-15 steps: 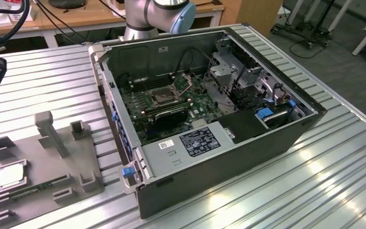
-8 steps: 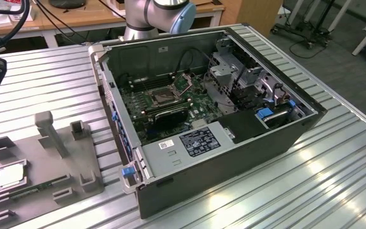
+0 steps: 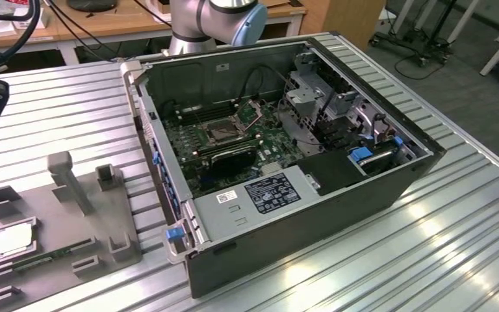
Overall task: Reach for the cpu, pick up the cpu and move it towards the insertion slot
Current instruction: 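Reach for the cpu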
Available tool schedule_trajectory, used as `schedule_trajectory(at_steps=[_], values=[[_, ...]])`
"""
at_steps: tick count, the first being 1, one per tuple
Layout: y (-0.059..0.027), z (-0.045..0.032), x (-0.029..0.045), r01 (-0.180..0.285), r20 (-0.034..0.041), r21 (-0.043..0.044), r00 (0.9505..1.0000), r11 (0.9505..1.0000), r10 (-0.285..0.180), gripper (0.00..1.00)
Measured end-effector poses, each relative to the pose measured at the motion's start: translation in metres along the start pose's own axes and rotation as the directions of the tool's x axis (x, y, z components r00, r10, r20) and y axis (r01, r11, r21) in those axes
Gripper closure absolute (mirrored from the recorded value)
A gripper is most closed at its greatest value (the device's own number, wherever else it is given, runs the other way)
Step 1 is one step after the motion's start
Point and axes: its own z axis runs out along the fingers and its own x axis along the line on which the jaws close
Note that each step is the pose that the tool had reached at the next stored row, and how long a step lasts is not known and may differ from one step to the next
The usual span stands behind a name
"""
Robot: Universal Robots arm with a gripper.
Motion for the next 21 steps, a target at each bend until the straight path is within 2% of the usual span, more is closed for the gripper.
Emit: schedule_trajectory(at_steps=[21], values=[[-0.0007,0.0078,0.0018,0.0,0.0,0.0,1.0,1.0,0.0,0.89]])
